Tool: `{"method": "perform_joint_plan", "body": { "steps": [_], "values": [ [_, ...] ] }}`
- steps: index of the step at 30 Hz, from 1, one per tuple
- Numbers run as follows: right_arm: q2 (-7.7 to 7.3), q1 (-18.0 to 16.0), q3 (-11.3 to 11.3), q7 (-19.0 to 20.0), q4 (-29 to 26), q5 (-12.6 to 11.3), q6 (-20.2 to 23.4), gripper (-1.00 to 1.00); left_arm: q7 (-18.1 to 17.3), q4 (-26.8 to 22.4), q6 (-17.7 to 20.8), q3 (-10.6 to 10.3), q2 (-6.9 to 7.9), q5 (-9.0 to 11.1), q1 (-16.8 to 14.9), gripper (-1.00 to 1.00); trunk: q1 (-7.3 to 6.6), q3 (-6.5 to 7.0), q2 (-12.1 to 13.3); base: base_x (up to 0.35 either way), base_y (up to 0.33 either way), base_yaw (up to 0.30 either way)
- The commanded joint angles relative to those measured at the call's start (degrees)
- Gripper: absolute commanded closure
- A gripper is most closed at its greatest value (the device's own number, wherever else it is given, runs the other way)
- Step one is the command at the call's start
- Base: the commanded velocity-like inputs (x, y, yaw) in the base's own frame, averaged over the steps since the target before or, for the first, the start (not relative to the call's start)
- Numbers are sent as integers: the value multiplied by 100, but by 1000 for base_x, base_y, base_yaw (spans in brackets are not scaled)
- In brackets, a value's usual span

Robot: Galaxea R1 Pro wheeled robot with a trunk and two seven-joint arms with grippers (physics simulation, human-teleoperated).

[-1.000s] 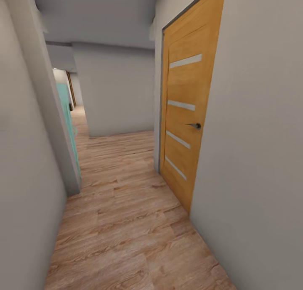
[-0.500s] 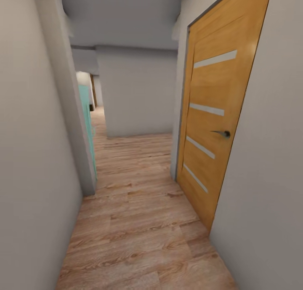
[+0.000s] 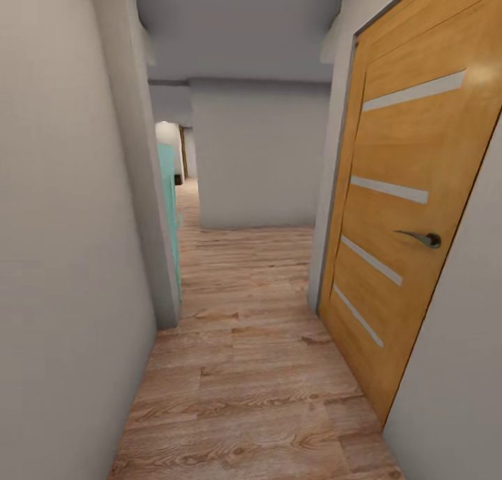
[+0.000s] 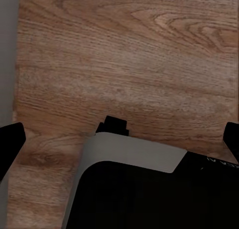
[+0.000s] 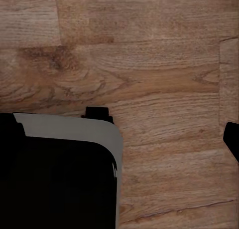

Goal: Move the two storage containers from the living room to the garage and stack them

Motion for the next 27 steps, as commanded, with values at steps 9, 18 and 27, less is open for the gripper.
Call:
{"method": "perform_joint_plan", "body": {
  "steps": [9,18,27],
  "values": [
    [2,-5,99,10,13,18,-33,-100,14,3,-13,-49,2,43,-3,-100,3,-5,-3,323,0,11],
    [5,-5,113,16,13,27,-17,-100,14,3,2,-49,2,43,-2,-100,3,-5,-3,323,0,0],
    [-10,-5,118,6,13,22,-2,-100,14,3,11,-49,2,43,-3,-100,3,-5,-3,323,0,0]
  ]
}}
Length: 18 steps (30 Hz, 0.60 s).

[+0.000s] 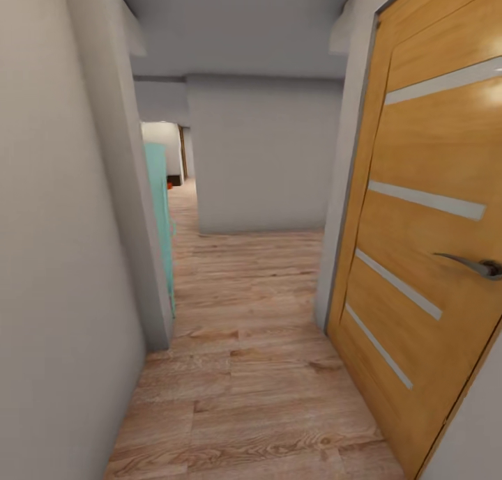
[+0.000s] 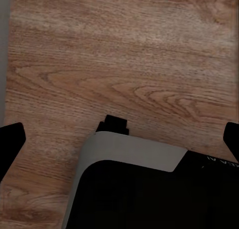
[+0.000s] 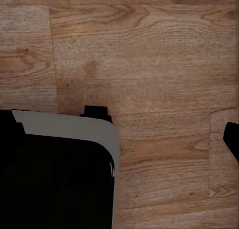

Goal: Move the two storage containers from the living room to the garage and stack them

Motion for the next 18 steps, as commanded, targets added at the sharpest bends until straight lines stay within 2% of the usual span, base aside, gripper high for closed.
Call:
{"method": "perform_joint_plan", "body": {
  "steps": [1,8,12,18],
  "values": [
    [3,-5,48,-6,14,-41,-24,-100,14,2,-11,-49,-1,43,-3,-100,3,-6,-3,323,0,0],
    [2,-5,40,-18,14,-49,-45,-100,14,2,-4,-51,-1,43,-3,-100,3,-6,-3,322,-27,36],
    [7,-5,40,-19,14,-44,-52,-100,14,2,-4,-51,-1,43,-1,-100,3,-6,-3,308,-160,199],
    [2,-5,40,-19,14,-41,-52,-100,14,2,-11,-52,2,43,-2,-100,3,-6,-3,305,-181,50]
  ]
}}
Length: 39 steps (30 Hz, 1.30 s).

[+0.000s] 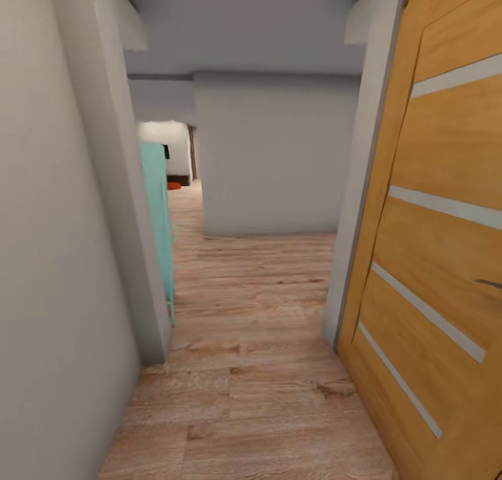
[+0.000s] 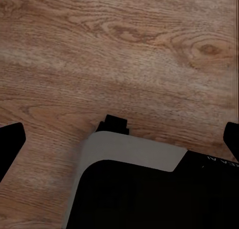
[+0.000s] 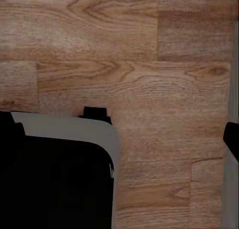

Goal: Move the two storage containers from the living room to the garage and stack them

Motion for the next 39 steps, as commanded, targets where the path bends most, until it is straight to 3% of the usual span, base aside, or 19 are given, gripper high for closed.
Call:
{"method": "perform_joint_plan", "body": {
  "steps": [1,39],
  "values": [
    [3,-5,48,-2,12,-39,-25,-100,16,2,-19,-49,2,43,-4,-100,3,-6,-3,304,-174,10],
    [11,-5,41,-2,12,-66,-35,-100,16,2,19,-55,7,52,-4,-100,3,-6,-3,320,-22,0]
  ]
}}
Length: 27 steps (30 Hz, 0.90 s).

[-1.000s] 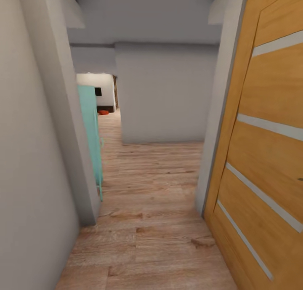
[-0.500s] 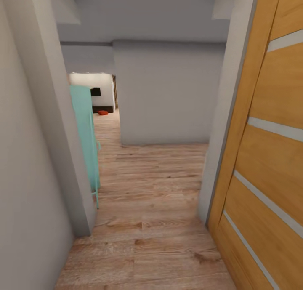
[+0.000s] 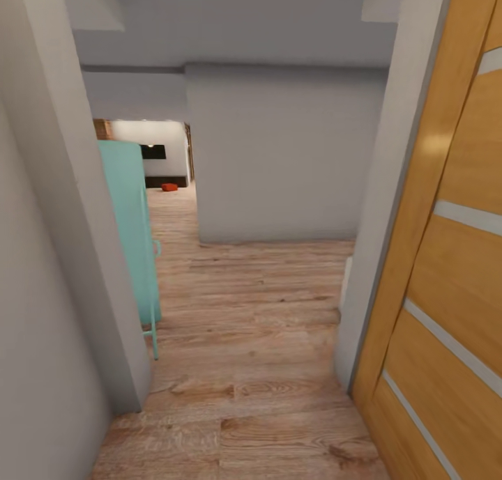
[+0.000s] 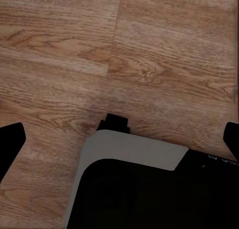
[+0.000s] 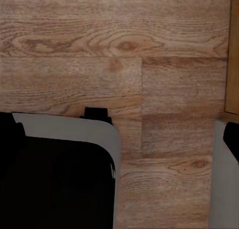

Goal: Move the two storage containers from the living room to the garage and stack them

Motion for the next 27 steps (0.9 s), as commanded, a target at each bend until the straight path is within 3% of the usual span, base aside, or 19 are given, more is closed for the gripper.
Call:
{"method": "perform_joint_plan", "body": {
  "steps": [1,27],
  "values": [
    [3,-5,47,-4,14,-39,-22,-100,14,1,-14,-49,1,43,-4,-100,3,-6,-3,323,0,0],
    [-6,-6,54,-4,14,-18,34,-100,5,1,56,-40,7,123,-4,-100,3,-6,-3,323,61,0]
  ]
}}
